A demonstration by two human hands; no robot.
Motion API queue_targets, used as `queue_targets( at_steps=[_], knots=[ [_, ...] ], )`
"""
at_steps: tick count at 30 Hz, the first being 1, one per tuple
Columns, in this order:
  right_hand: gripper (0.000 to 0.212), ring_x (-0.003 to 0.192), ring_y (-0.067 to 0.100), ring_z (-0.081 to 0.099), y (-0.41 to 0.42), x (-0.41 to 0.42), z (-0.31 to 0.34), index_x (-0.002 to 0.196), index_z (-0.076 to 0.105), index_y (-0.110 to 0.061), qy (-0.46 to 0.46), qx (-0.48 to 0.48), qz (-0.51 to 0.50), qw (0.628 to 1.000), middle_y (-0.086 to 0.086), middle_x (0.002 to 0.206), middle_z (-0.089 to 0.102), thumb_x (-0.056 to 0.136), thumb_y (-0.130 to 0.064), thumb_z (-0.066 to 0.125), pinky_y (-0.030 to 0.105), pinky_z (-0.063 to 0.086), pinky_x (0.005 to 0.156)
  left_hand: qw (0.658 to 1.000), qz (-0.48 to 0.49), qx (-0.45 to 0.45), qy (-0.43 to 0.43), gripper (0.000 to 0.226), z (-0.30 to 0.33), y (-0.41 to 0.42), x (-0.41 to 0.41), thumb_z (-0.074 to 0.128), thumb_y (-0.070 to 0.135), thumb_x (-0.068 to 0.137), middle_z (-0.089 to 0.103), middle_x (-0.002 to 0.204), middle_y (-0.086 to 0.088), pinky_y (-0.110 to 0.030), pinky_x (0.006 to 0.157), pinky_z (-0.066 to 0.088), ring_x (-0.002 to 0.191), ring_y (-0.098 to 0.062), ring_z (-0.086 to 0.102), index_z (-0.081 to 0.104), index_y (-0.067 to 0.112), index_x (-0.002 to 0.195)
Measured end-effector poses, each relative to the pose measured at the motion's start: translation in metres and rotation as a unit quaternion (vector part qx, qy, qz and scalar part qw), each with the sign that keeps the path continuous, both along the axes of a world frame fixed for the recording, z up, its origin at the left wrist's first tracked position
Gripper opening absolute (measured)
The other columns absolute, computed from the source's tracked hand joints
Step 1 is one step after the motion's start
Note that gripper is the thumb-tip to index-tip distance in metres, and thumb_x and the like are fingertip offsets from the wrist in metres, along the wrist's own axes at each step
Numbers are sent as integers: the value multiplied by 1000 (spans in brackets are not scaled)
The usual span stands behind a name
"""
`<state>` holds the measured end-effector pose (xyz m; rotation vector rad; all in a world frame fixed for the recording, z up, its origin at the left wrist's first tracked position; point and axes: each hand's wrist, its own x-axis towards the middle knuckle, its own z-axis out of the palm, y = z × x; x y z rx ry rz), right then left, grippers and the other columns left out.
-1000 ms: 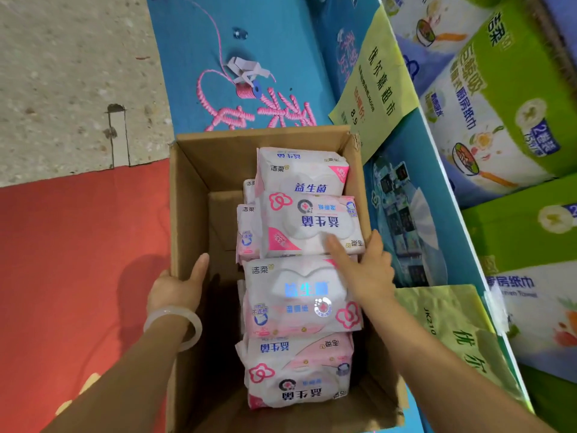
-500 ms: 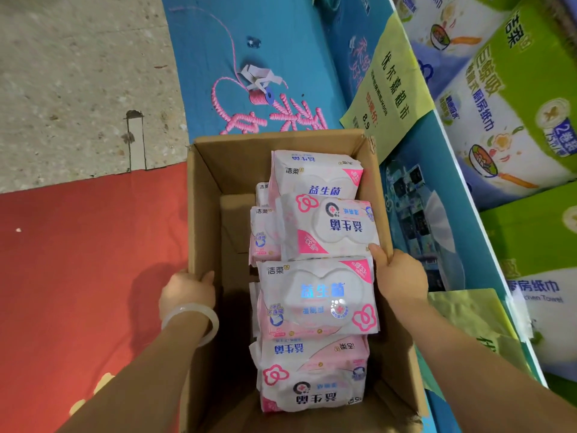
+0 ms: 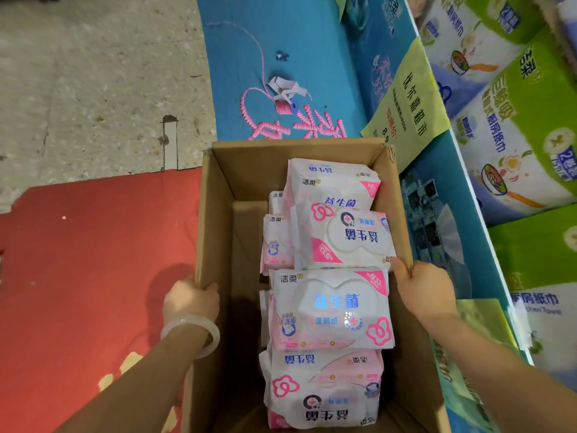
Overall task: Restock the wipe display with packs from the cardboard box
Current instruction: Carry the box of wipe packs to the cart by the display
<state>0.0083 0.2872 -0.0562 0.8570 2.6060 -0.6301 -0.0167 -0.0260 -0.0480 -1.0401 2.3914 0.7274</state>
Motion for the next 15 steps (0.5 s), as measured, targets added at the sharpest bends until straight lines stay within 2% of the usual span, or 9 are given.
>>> queue_targets(
  at_steps=[3,6,9,11,13,15],
  knots=[
    [52,65,33,51,-7,-4,30,53,38,-10,-3,4,11,1000,17,66,57,96,-38,45,31,37,61,1000,22,1,-5,21,25,-8,6,59,17,86,54,62,-7,-32,57,37,61,-29,52,64,0,97],
    [48,80,41,60,-16,-10,69,60,44,-6,-1,18,24,1000,27,84,66,96,-38,45,31,37,64,1000,17,-11,-7,24,62,-16,8,60,15,86,49,59,-7,-33,61,35,66,-30,49,65,-4,97],
    [47,84,42,62,-25,-22,115,69,57,0,1,21,35,999,27,88,68,96,-37,46,31,37,65,1000,20,-8,-12,24,109,-23,2,59,14,86,46,56,-5,-30,53,34,57,-29,46,65,-6,97],
    [45,84,42,62,-30,-32,147,70,55,0,10,20,43,999,27,87,67,96,-36,46,31,38,65,1000,28,-5,-12,24,144,-29,-7,59,13,87,45,57,-5,-28,46,29,52,-23,44,64,-6,100],
    [45,83,42,62,-35,-43,182,66,50,-1,18,15,46,999,28,85,66,96,-35,47,34,41,64,999,38,-2,-7,25,181,-34,-19,59,14,88,46,59,-6,-28,49,34,60,-27,49,64,-6,102],
    [46,83,43,62,-42,-56,220,65,49,0,29,20,51,998,30,85,66,95,-35,47,38,45,66,999,43,-8,0,25,220,-41,-33,60,14,87,50,63,-8,-32,60,40,70,-29,52,64,-6,101]
  ],
)
